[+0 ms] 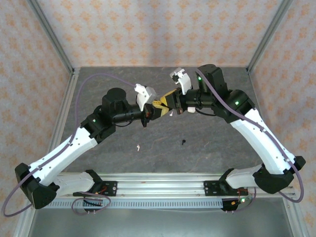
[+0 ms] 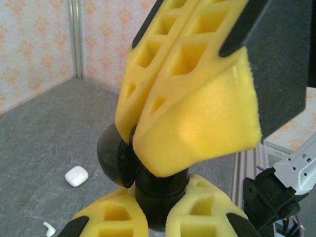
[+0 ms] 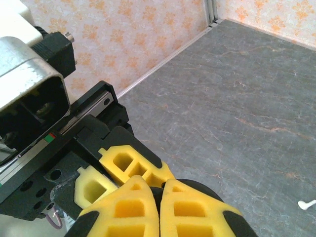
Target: Insert wireless bluetooth earbuds into charging case
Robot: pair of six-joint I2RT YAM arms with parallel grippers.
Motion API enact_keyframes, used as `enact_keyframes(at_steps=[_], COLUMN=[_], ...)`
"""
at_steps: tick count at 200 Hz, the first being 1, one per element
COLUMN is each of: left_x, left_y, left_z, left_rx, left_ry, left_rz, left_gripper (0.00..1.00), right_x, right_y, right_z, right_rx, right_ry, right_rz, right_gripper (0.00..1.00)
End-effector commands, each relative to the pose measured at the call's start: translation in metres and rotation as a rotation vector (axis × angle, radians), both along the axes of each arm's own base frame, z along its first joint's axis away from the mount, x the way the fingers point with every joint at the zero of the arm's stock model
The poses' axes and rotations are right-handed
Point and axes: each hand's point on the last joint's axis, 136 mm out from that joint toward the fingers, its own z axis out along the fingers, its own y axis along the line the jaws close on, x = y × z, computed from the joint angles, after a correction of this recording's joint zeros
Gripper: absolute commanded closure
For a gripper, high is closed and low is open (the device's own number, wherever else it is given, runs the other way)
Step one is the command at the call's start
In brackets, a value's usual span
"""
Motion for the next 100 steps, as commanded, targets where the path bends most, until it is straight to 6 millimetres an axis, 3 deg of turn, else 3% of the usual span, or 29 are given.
enact_keyframes(at_steps=[1, 100], left_x=[-0.0066, -0.0118], left_y=[0.0040, 0.0093], left_z=[0.0261, 0.0252], left_rx=[-0.073, -0.080], left_ry=[-0.069, -0.071], left_rz=[-0.002, 0.005], left_gripper=[1.00, 1.00], right_x=[-0.0120, -0.0133], right_y=[-0.0003, 0.0014], right_z=[-0.0029, 0.0009], right_rx=[-0.031, -0.039], right_ry=[0.049, 0.075], right_rz=[0.035, 0.044], right_gripper=[0.93, 0.94])
